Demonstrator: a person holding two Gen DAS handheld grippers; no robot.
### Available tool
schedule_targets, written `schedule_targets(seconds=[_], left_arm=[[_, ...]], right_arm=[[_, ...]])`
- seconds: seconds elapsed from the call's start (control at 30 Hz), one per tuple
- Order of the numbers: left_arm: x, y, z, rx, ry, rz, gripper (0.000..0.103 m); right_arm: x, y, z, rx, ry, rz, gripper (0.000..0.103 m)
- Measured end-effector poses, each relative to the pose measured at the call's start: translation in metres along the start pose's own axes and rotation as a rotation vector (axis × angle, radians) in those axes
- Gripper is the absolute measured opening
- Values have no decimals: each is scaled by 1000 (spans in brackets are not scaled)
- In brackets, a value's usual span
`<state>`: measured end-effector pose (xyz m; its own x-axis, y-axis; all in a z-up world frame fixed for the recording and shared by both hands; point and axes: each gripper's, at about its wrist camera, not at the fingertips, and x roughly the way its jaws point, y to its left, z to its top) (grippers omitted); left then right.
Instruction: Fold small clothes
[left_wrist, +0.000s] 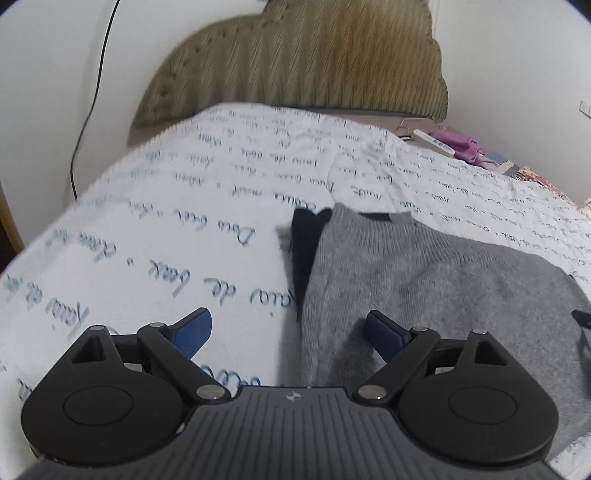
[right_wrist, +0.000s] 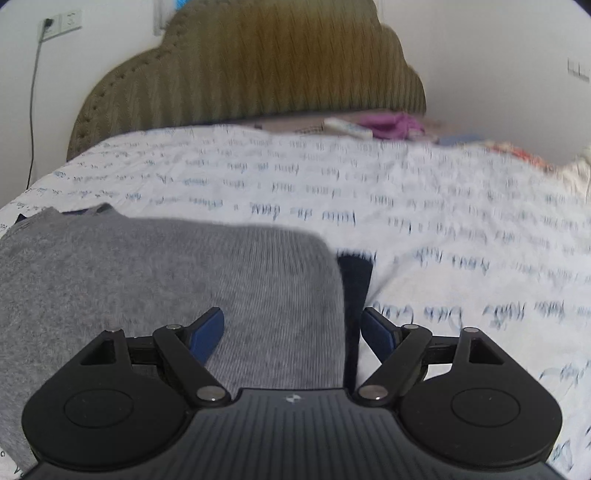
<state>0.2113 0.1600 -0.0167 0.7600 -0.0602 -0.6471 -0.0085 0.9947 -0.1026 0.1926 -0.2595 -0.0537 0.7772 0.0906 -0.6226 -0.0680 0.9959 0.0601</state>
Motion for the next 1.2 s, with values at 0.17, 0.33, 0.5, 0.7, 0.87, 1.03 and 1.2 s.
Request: schedule_targets(seconds=[0.17, 0.33, 0.5, 0.7, 0.87, 1.03, 1.2], left_arm=[[-16, -8, 0, 52, -27, 68, 93], [-45, -24, -3, 77, -34, 35, 96], [-48, -47, -18, 104, 55, -42, 100], [-45, -55, -41, 157, 107, 56, 99], [-49, -51, -55, 128, 132, 41, 99], [-60, -57, -65, 128, 108, 54, 99], [-67, -65, -70, 127, 79, 87, 99]], right_arm=[[-20, 13, -3, -80, -18, -125, 81], [-59, 24, -5, -44, -68, -15, 87], [-62, 45, -16, -15, -1, 65, 93], [-55, 51, -33, -2, 109, 49, 93], [-68, 51, -41, 1, 96, 55, 93], [-70, 52, -46, 20, 98, 50, 93], [-84, 60, -45, 23, 65, 74, 93]])
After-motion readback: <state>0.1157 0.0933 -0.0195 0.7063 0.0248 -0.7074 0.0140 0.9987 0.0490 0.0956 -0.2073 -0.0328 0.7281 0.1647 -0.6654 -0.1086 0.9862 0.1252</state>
